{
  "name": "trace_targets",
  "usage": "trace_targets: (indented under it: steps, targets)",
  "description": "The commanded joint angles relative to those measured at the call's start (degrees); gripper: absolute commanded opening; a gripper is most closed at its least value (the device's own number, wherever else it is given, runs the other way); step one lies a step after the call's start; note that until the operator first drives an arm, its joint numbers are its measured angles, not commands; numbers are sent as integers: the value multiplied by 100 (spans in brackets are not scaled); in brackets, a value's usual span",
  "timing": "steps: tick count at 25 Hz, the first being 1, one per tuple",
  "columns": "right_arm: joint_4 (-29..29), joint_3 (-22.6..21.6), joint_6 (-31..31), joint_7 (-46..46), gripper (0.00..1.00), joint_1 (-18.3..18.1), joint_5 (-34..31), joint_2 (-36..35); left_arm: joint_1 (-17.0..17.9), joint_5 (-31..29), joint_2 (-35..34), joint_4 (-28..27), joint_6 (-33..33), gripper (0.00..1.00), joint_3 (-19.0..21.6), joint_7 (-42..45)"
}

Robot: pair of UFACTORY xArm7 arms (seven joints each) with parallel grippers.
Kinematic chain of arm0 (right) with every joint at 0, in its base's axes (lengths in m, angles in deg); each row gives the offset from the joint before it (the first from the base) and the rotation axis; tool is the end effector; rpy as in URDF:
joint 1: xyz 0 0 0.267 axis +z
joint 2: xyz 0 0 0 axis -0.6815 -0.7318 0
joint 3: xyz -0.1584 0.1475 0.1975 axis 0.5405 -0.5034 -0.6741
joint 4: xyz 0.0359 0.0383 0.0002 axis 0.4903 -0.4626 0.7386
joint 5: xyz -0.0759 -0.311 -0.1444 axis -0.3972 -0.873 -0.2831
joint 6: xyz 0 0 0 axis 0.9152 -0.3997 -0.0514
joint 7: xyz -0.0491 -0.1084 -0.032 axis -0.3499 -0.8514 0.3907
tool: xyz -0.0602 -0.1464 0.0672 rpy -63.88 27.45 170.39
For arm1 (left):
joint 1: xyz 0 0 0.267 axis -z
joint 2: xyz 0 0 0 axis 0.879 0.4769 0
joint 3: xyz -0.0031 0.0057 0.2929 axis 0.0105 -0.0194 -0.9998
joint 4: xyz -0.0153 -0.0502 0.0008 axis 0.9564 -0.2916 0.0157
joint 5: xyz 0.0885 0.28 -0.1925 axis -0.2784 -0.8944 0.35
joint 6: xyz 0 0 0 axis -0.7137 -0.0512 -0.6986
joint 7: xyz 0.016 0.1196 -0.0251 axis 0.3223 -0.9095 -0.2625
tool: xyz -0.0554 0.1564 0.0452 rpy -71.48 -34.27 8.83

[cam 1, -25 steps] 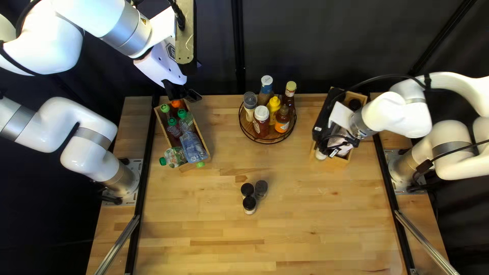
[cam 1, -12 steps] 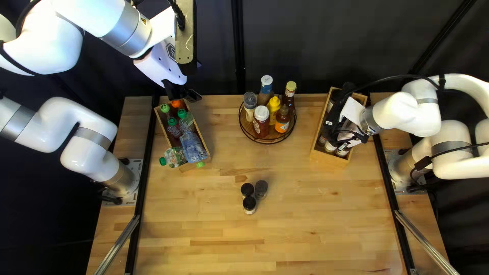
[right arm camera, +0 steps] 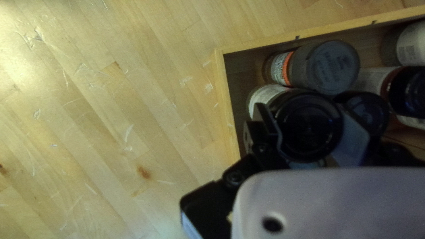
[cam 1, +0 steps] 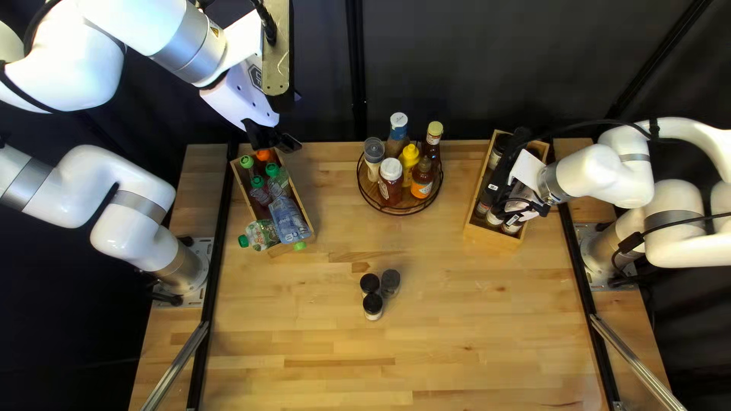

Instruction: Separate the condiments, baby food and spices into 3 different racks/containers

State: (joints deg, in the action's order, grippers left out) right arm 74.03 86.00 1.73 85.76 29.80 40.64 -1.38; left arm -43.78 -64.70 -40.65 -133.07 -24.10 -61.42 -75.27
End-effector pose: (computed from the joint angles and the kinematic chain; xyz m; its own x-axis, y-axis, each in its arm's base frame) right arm 0.2918 -0.0841 0.1419 0.8176 -0.4616 0.3441 -0.5122 -0.8561 0.0685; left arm 0.3654 0.0755 0.4720 0.8775 -0.0084 0.4794 0.0327 -0.9965 -0.0773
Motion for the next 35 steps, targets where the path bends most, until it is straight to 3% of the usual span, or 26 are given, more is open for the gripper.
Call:
trace_targets:
  steps: [1,3,8,10,15,20,23,26,30,35]
  targets:
    - [209,-64,-211,16,100,216,135,61,0,0,0,0,0,100,0,0]
    - [341,-129,-236,54,100,321,193,-19,0,0,0,0,0,100,0,0]
    - [1094,-319,196,49,100,833,492,-1092,0,0,0,0,0,100,0,0]
    - [1517,-413,557,-90,100,1106,611,-1836,0,0,0,0,0,100,0,0]
    - [2244,-330,1254,-907,100,1546,932,-3130,0,0,0,0,0,100,0,0]
    - [2461,-158,2078,-2106,100,1814,1451,-3888,0,0,0,0,0,100,0,0]
    - [2496,-107,2403,-2602,100,1844,1647,-4146,0,0,0,0,0,100,0,0]
    - [2621,-140,2917,-3498,100,1804,2282,-4632,0,0,0,0,0,100,0,0]
    - [2893,-614,3252,-4714,100,1361,3323,-5129,0,0,0,0,0,100,0,0]
    - [3236,-786,3404,-5098,100,1150,3491,-5600,0,0,0,0,0,100,0,0]
